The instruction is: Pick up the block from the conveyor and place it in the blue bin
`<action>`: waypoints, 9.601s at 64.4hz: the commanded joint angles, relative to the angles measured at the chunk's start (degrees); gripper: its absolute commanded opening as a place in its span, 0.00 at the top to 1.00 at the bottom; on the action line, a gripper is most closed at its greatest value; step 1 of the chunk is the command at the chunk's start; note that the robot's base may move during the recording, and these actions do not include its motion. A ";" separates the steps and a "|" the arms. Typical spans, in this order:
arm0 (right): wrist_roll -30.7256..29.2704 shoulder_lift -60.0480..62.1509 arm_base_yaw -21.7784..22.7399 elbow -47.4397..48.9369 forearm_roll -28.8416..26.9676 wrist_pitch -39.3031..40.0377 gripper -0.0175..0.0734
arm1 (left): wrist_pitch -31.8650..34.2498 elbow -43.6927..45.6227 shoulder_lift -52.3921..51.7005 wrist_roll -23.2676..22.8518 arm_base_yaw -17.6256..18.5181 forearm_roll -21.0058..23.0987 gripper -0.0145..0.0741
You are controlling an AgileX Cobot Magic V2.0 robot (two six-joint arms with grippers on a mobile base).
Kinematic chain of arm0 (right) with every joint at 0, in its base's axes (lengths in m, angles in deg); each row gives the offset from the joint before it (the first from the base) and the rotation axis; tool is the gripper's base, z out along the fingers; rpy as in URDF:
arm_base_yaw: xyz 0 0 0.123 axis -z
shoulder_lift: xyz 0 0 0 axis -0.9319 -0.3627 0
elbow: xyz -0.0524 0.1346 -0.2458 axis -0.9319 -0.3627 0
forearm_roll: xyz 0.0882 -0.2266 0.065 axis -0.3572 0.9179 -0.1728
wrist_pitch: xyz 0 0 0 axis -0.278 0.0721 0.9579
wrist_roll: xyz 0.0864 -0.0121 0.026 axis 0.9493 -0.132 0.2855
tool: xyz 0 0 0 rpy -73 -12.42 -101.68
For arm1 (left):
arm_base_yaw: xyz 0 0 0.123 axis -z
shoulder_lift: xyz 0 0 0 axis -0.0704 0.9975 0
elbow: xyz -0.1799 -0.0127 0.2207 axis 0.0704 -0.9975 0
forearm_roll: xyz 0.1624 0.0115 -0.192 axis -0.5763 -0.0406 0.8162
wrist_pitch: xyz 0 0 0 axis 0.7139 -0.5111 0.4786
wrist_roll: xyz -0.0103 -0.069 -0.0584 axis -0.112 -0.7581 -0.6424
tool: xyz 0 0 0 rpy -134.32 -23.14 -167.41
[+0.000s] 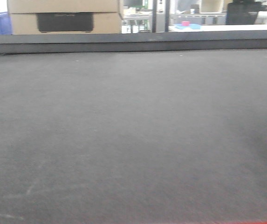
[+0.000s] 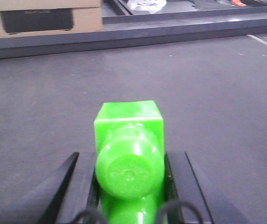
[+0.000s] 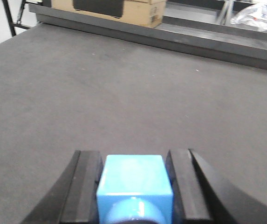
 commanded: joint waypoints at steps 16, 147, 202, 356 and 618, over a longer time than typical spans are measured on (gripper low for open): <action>-0.28 0.20 -0.04 -0.09 0.28 1.44 0.98 | 1.47 -0.04 -0.33 -0.29 0.38 0.26 0.96; -0.28 0.20 -0.04 -0.09 0.28 1.44 0.98 | 1.47 -0.04 -0.33 -0.29 0.38 0.26 0.96; -0.28 0.20 -0.04 -0.09 0.28 1.44 0.98 | 1.47 -0.04 -0.33 -0.29 0.38 0.26 0.96; -0.28 0.20 -0.04 -0.09 0.28 1.44 0.98 | 1.58 -0.04 -0.34 -0.29 0.38 0.26 0.96; -0.28 0.20 -0.04 -0.09 0.28 1.44 0.98 | 1.58 -0.04 -0.34 -0.29 0.38 0.26 0.96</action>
